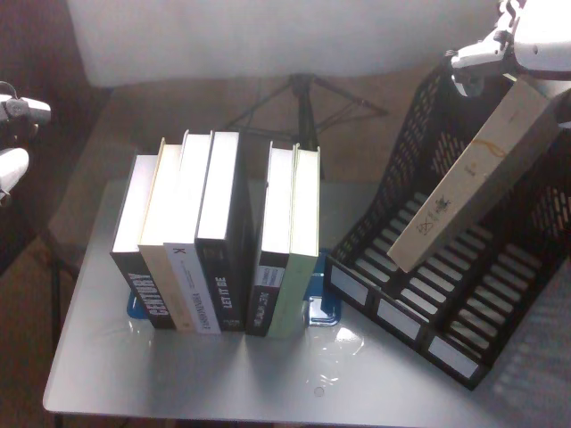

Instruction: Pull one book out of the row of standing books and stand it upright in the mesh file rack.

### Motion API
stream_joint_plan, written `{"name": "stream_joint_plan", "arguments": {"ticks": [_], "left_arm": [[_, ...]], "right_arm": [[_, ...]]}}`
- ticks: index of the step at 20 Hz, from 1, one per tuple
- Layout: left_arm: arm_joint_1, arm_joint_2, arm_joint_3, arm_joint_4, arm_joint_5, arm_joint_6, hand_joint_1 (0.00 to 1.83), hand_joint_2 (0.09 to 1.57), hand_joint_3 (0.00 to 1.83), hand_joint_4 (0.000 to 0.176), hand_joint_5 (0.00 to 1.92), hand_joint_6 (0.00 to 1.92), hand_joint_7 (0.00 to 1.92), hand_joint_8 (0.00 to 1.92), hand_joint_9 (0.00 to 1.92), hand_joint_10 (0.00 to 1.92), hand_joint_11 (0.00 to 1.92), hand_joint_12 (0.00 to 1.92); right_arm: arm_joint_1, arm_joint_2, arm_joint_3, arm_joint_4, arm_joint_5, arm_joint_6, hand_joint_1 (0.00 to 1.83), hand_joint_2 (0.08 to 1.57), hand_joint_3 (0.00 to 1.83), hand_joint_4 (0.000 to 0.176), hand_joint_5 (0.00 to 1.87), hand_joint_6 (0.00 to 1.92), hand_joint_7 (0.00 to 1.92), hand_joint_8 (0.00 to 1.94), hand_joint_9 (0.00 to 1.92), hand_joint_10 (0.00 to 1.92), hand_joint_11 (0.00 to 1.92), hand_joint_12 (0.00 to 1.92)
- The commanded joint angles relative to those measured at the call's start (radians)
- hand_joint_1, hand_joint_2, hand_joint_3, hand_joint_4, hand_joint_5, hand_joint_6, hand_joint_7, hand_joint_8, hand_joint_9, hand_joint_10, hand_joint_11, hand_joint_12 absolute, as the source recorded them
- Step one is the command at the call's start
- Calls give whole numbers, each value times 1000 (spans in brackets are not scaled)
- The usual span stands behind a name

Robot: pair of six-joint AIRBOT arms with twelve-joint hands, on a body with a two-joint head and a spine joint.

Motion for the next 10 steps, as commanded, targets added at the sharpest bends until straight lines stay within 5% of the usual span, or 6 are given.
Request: {"name": "stream_joint_plan", "arguments": {"ticks": [1, 2, 3, 5, 6, 10], "left_arm": [[-9, -1, 8, -16, -122, -3, 676, 1528, 0, 0, 470, 307, 458, 614, 288, 1140, 18, 1746], [-9, -1, 8, -16, -121, -3, 676, 1528, 0, 0, 470, 307, 458, 614, 288, 1140, 18, 1746], [-9, -1, 9, -16, -120, -3, 887, 1318, 0, 0, 458, 578, 375, 491, 78, 1056, 3, 1800], [-9, -1, 9, -16, -120, -3, 957, 1249, 0, 0, 364, 876, 367, 457, 31, 1075, 0, 1803], [-9, -1, 9, -16, -121, -3, 943, 1252, 0, 0, 352, 931, 367, 455, 28, 1071, 0, 1808], [-9, -1, 9, -13, -120, -3, 925, 1257, 0, 0, 341, 794, 349, 375, 0, 930, 0, 1703]], "right_arm": [[9, 14, 5, 14, -80, -10, 1267, 1282, 0, 0, 167, 1064, 665, 1511, 692, 1444, 541, 1853], [8, 15, 5, 14, -81, -10, 1267, 1282, 0, 0, 167, 1064, 665, 1511, 692, 1444, 541, 1853], [7, 15, 6, 14, -82, -10, 1324, 1243, 5, 0, 576, 1278, 725, 1404, 731, 1543, 582, 1867], [7, 15, 6, 14, -82, -10, 1336, 1238, 3, 0, 687, 1326, 741, 1389, 710, 1584, 526, 1901], [7, 15, 6, 14, -82, -10, 1184, 1257, 7, 0, 682, 1382, 758, 1444, 720, 1516, 551, 1910], [7, 14, 8, 14, -85, -10, 1331, 1253, 1, 0, 674, 1349, 748, 1432, 647, 1632, 445, 1921]]}}
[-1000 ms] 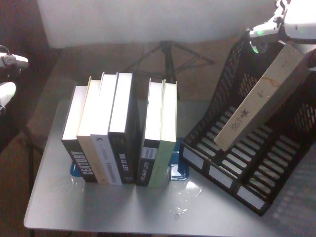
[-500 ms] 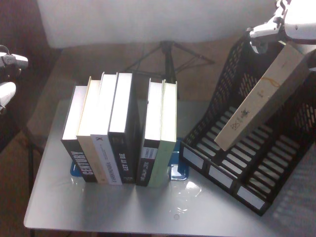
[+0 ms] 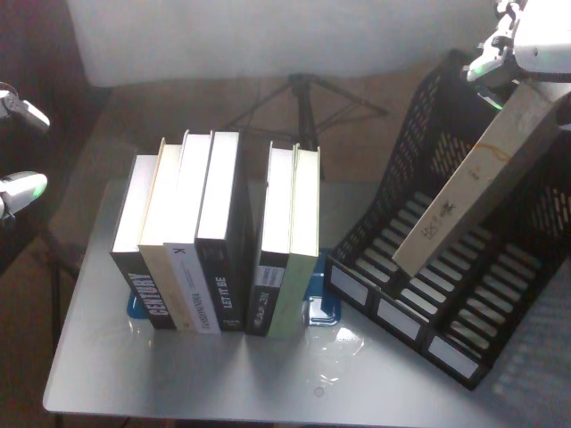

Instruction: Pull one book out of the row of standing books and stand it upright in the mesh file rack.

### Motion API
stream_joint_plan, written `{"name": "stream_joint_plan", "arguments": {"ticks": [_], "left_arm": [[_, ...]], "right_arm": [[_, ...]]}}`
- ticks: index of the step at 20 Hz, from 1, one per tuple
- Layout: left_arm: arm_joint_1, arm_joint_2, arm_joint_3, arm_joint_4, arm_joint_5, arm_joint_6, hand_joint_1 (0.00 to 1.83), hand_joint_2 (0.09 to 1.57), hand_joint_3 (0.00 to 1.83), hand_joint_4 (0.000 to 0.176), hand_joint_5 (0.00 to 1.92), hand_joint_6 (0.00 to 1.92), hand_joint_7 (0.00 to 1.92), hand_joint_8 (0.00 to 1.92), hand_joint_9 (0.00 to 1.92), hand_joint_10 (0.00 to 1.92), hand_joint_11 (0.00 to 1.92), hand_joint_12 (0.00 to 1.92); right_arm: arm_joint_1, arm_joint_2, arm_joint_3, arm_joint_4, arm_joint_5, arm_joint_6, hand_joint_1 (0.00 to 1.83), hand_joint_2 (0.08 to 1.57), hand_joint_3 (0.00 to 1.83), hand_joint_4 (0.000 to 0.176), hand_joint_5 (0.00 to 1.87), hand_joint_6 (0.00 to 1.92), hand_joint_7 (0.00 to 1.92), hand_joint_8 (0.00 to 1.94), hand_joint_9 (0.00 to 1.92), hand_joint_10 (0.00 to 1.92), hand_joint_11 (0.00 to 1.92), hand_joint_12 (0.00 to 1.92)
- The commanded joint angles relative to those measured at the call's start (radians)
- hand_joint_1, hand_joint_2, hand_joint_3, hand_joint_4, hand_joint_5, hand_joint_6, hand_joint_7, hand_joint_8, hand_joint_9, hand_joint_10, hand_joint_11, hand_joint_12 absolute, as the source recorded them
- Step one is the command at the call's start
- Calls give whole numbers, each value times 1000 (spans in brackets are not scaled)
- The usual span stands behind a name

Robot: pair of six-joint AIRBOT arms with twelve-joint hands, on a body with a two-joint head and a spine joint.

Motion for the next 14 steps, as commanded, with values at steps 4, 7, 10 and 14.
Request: {"name": "stream_joint_plan", "arguments": {"ticks": [4, 7, 10, 14], "left_arm": [[-9, 3, 10, -11, -116, -3, 970, 1245, 0, 0, 358, 701, 398, 271, 29, 1016, 0, 1732], [-9, 3, 9, -11, -115, -3, 982, 1252, 0, 0, 380, 566, 410, 139, 63, 831, 0, 1597], [-9, 3, 9, -10, -112, -3, 1024, 1241, 0, 0, 499, 284, 489, 28, 175, 652, 0, 1538], [-9, 3, 9, -10, -112, -3, 1114, 1226, 0, 0, 589, 69, 505, 4, 201, 482, 0, 1297]], "right_arm": [[9, 12, 11, 12, -91, -8, 1166, 1287, 6, 0, 677, 1305, 697, 1668, 639, 1829, 532, 1921], [6, 10, 13, 11, -90, -10, 1160, 1277, 0, 0, 807, 1307, 584, 1591, 446, 1691, 304, 1921], [5, 9, 16, 4, -89, -11, 1191, 1257, 0, 0, 682, 1282, 807, 1525, 924, 1635, 867, 1860], [2, 2, 19, 0, -84, -11, 1163, 1290, 8, 0, 593, 1468, 734, 1502, 841, 1550, 781, 1818]]}}
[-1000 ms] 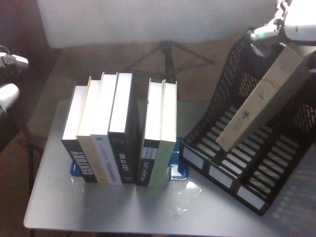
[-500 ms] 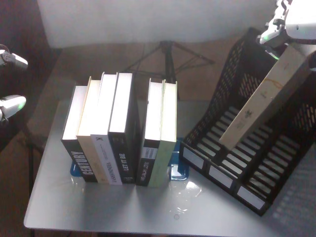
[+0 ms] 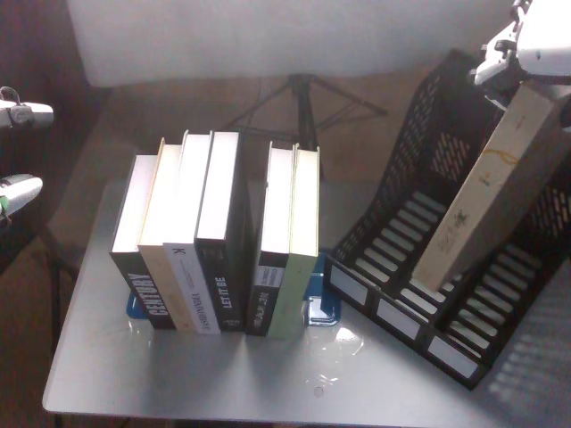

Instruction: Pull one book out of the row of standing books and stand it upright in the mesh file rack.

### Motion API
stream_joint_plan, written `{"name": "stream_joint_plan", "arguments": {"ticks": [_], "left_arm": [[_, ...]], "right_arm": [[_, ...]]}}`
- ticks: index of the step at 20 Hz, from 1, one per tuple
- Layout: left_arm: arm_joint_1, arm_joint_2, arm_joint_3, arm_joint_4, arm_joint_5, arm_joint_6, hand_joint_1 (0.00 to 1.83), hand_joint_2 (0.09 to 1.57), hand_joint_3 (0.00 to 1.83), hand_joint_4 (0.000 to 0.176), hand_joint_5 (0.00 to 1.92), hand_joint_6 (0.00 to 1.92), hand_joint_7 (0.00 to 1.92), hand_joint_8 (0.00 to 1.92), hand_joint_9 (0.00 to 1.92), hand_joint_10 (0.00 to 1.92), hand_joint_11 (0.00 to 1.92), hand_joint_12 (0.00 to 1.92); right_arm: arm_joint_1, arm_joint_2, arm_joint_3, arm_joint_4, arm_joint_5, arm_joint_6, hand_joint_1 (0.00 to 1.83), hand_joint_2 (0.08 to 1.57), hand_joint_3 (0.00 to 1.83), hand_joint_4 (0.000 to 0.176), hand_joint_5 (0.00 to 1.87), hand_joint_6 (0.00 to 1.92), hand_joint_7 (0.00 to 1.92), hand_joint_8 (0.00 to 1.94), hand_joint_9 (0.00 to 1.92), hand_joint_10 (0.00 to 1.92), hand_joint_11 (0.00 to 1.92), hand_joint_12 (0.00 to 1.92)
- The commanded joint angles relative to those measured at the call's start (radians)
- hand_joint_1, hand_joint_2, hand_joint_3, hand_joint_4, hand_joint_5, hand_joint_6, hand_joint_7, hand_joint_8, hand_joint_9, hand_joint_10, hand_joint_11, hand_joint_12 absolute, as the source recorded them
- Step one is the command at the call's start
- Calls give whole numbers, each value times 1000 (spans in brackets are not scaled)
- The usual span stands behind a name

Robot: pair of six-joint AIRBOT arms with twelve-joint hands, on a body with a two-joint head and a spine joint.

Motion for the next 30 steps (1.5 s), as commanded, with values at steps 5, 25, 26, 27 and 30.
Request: {"name": "stream_joint_plan", "arguments": {"ticks": [5, 25, 26, 27, 30], "left_arm": [[-9, 2, 8, -12, -113, -3, 1154, 1215, 0, 0, 611, 0, 509, 0, 322, 212, 0, 1167], [0, -5, 11, -17, -120, -3, 953, 1252, 0, 0, 603, 2, 502, 0, 413, 76, 0, 1358], [0, -5, 11, -18, -121, -3, 937, 1250, 0, 0, 604, 2, 504, 1, 406, 71, 0, 1308], [0, -6, 12, -18, -121, -3, 923, 1255, 2, 0, 599, 0, 504, 1, 390, 64, 0, 1295], [1, -7, 13, -18, -121, -3, 877, 1261, 1, 0, 598, 0, 512, 7, 363, 53, 0, 1140]], "right_arm": [[1, -6, 8, 13, -92, -16, 1148, 1285, 2, 0, 718, 1291, 670, 1679, 637, 1864, 587, 1921], [-61, -187, 153, 16, -165, -28, 1220, 1287, 2, 0, 658, 1213, 719, 1691, 878, 1900, 879, 1921], [-63, -193, 159, 16, -167, -28, 1303, 1290, 6, 0, 620, 1230, 671, 1614, 677, 1821, 744, 1921], [-66, -201, 167, 15, -171, -28, 1334, 1266, 0, 0, 653, 1171, 717, 1527, 727, 1754, 743, 1921], [-74, -235, 205, 1, -172, -28, 1335, 1273, 0, 0, 619, 1205, 716, 1524, 717, 1781, 747, 1921]]}}
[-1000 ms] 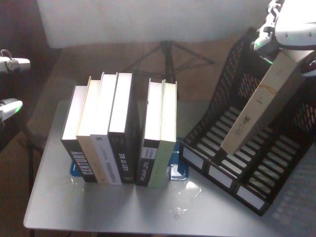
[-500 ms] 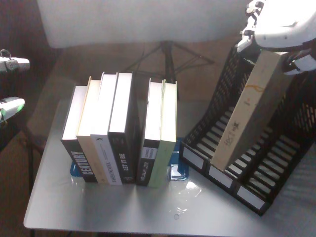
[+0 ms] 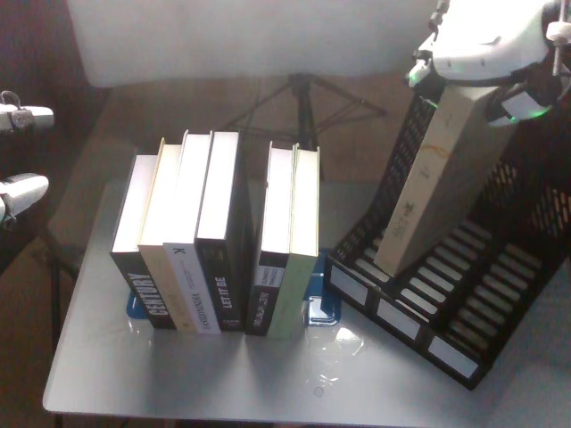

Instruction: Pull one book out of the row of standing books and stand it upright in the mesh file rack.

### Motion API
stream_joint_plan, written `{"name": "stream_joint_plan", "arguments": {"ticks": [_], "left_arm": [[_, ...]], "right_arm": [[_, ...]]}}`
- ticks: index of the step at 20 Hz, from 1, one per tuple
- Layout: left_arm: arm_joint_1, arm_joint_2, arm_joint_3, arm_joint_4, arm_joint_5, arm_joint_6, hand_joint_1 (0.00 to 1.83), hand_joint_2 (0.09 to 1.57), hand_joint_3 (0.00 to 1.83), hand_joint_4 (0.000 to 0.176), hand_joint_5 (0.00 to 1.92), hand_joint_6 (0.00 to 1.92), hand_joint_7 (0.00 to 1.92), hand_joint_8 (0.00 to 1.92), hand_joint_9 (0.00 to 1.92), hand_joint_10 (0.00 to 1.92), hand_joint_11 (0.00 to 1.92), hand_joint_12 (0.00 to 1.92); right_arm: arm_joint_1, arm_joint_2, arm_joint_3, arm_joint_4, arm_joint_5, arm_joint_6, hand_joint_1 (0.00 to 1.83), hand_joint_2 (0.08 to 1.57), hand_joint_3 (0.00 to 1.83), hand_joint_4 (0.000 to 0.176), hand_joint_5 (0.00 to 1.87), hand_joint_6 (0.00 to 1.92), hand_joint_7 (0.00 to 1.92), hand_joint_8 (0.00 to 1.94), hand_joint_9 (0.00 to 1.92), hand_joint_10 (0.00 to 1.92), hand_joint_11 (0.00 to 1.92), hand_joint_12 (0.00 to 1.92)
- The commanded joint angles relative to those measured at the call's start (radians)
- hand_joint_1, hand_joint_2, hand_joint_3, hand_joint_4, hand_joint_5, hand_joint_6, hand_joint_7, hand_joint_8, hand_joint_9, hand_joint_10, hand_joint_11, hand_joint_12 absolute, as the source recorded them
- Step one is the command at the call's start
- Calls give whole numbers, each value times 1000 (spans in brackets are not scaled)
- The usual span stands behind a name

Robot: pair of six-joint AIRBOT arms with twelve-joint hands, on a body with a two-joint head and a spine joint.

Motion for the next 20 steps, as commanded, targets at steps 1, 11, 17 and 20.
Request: {"name": "stream_joint_plan", "arguments": {"ticks": [1, 11, 17, 20], "left_arm": [[-3, -1, 10, -13, -120, -3, 879, 1262, 1, 0, 590, 5, 514, 6, 362, 53, 0, 1183], [-2, -6, 15, -12, -122, -3, 813, 1263, 0, 0, 589, 3, 456, 2, 314, 35, 0, 1044], [-1, -10, 19, -12, -122, -3, 837, 1263, 0, 0, 599, 6, 461, 2, 321, 41, 0, 1089], [0, -11, 21, -12, -123, -3, 843, 1267, 0, 0, 597, 5, 465, 2, 332, 57, 0, 1135]], "right_arm": [[4, 8, 10, -8, -85, -12, 1326, 1285, 3, 0, 582, 1312, 682, 1526, 676, 1760, 681, 1921], [-18, -64, 113, -37, -69, -3, 1347, 1209, 1, 0, 741, 1317, 826, 1237, 725, 1496, 447, 1745], [-27, -86, 145, -136, -63, 60, 1346, 1214, 5, 0, 713, 1297, 809, 1254, 740, 1537, 496, 1757], [-26, -95, 161, -153, -58, 67, 1349, 1212, 2, 0, 696, 1281, 832, 1250, 756, 1525, 513, 1765]]}}
